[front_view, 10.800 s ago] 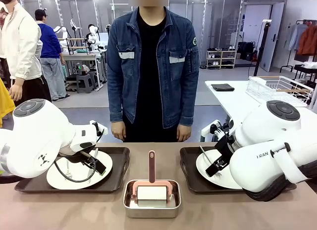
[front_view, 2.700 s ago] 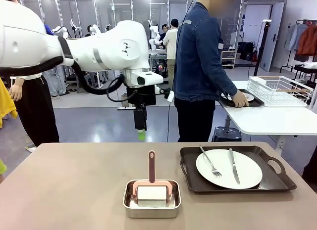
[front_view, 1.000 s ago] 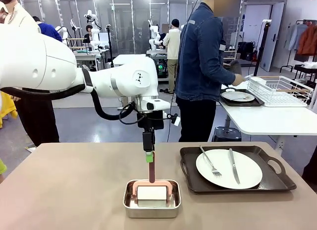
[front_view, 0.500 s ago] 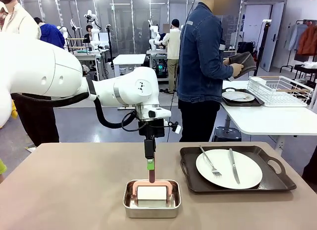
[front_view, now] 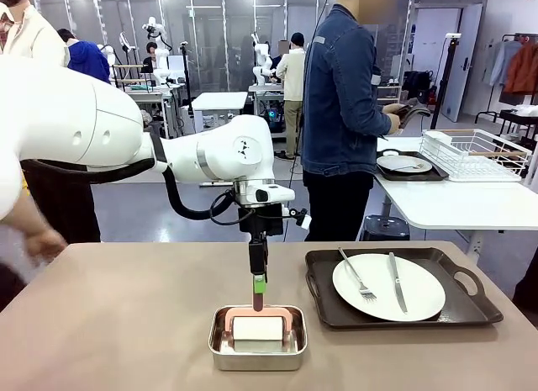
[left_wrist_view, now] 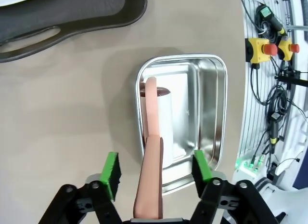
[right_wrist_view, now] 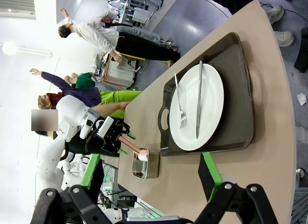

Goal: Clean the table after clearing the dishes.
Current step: When the left (or right) Handle tray is removed, use the left hand (or right hand) to clean the left (or right) side of the table with the Lint Roller.

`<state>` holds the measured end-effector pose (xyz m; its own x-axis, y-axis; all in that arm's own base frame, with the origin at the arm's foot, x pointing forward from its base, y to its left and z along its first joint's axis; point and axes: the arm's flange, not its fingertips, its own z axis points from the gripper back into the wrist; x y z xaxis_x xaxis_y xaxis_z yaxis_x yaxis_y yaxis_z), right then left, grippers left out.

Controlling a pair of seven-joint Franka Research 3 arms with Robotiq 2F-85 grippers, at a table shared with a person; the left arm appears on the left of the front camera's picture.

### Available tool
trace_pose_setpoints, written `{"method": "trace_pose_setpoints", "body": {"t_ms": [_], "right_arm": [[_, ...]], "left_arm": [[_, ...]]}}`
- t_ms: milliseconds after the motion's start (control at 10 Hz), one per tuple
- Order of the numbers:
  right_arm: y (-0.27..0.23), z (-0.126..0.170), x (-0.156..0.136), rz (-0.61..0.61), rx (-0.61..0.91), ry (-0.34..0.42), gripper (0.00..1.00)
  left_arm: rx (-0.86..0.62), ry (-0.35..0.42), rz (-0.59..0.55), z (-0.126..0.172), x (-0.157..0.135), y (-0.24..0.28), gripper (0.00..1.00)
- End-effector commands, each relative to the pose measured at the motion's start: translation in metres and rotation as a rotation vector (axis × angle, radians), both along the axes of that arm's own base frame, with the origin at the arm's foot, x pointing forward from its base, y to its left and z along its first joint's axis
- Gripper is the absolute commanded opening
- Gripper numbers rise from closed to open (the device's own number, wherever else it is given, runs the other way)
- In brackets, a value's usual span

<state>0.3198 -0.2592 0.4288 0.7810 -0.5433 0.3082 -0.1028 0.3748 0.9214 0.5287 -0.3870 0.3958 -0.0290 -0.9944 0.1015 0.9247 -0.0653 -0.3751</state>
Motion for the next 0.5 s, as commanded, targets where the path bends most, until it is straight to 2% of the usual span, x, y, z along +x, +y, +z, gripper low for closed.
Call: {"method": "trace_pose_setpoints", "body": {"t_ms": [0,100,200,300,400], "right_arm": [[0.0006,0.0016,-0.0007,0.004,0.001,-0.016,1.00],[0.0006,0.0016,-0.0007,0.004,0.001,-0.016,1.00],[0.0006,0.0016,-0.0007,0.004,0.001,-0.016,1.00],[0.0006,0.0016,-0.0007,0.004,0.001,-0.016,1.00],[0.0006,0.0016,-0.0007,0.004,0.001,-0.016,1.00]], "left_arm": [[0.028,0.011,0.012,0.0033,-0.0012,-0.0007,0.00],[0.037,0.011,0.011,0.0046,-0.0007,-0.0021,0.00],[0.055,0.009,0.015,0.0060,-0.0005,-0.0029,0.13],[0.063,0.010,0.017,0.0068,-0.0007,-0.0028,0.03],[0.070,0.010,0.019,0.0076,-0.0009,-0.0024,0.00]]}}
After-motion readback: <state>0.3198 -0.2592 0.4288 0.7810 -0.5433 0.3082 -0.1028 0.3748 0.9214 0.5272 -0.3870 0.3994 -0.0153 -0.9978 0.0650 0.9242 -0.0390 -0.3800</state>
